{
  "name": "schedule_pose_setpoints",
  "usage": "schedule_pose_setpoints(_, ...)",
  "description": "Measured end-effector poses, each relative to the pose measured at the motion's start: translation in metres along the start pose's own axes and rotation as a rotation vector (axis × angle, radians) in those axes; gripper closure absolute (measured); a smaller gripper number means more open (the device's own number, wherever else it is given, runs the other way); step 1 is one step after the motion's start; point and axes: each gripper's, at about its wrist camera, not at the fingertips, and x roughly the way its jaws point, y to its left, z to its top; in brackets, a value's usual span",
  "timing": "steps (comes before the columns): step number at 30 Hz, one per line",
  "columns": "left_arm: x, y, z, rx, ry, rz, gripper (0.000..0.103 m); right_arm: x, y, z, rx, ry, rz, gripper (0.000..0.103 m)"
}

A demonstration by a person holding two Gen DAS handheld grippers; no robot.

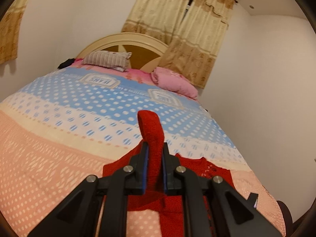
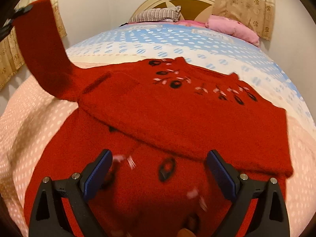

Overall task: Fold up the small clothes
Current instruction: 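Grasp the other sleeve cuff with the left tool and lift it over the body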

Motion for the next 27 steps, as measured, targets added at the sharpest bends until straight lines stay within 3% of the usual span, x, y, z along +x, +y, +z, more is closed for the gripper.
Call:
schedule_pose_setpoints(7,0.025,-0.051,0.008,0.036,0.005,-0.065,0.091,-0.027,-0.028,-0.023,0.087,-0.025,0.012,0.006)
schedule_pose_setpoints(19,0.049,-0.142,0.018,0.063,0.003,-0.176,0.091,-0.044,-0.034,-0.058,0.092,-0.057,-0.026,0.006)
schedule_pose_setpoints(23,0.062,-0.174,0.006,0.096,0.017,-0.206,0.091,-0.040,-0.041,-0.068,0.124,-0.053,-0.018,0.006)
schedule_pose_setpoints(27,0.091,-0.207,-0.025,0.134,0.060,-0.220,0.091,-0.043,-0.047,-0.071,0.155,-0.072,0.000,0.006)
